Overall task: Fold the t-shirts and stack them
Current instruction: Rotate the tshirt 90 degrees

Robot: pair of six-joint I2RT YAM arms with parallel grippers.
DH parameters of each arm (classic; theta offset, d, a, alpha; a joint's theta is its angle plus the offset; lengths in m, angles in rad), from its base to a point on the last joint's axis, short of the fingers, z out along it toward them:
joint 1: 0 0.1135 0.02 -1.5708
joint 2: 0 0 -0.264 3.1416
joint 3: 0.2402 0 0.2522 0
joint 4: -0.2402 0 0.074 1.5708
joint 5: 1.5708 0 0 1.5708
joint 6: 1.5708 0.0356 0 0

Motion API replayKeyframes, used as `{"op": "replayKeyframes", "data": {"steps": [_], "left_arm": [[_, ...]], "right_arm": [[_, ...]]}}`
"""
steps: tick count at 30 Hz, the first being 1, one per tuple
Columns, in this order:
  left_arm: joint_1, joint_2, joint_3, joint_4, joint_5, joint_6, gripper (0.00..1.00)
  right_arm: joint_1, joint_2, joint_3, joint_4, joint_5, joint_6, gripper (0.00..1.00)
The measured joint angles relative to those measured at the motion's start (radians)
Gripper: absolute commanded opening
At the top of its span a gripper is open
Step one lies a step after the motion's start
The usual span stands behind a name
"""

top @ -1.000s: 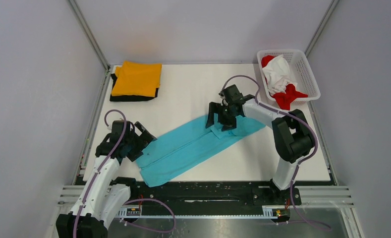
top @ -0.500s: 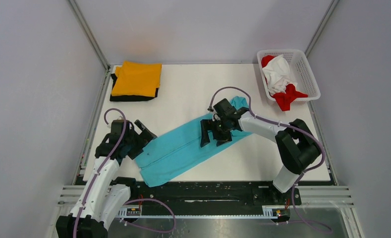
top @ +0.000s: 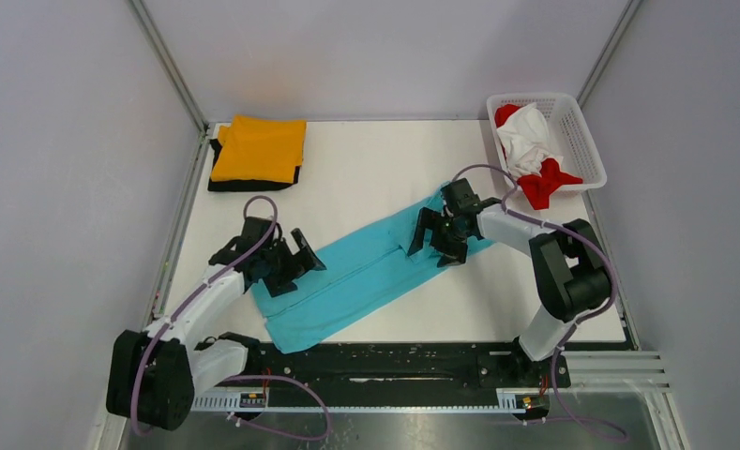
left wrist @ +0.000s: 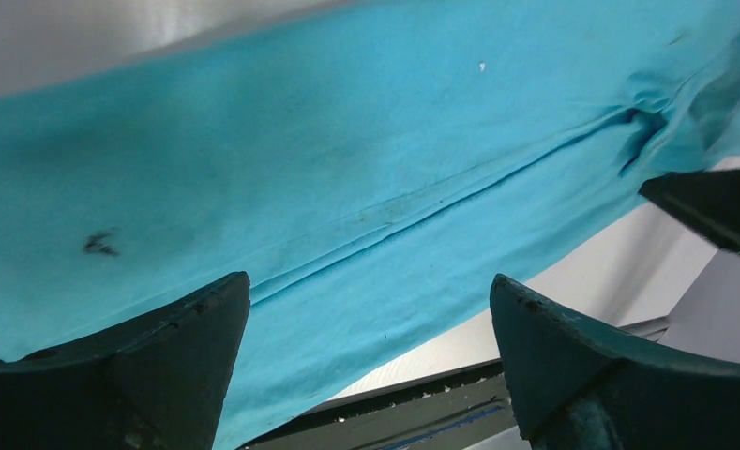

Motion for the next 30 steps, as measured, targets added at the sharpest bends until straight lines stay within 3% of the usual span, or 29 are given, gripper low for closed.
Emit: {"op": "replayKeyframes", "data": {"steps": [11,20,26,30], "left_arm": [[-0.085,0.246,-0.036,0.253,0.122,-0.082,0.99],[-0.314,0.371,-0.011,0.478,0.14,-0.248,0.99],[-0.482,0.541,0.085,0.627,0.142,-0.388,0.99],[-0.539,0.576,0.136,0.621,0.124,-0.4,0.99]], "right_arm": [[-0.14,0.295,0.335,-0.022,-0.036,0.036,0.99],[-0.143,0.689,0.947,-0.135,-0.072,0.042,1.0],[-0.138,0.918,1.352,-0.264,-0.096,0.063,1.0],[-0.132,0.967,1.457,-0.326,-0.074,0.066,0.99]]}}
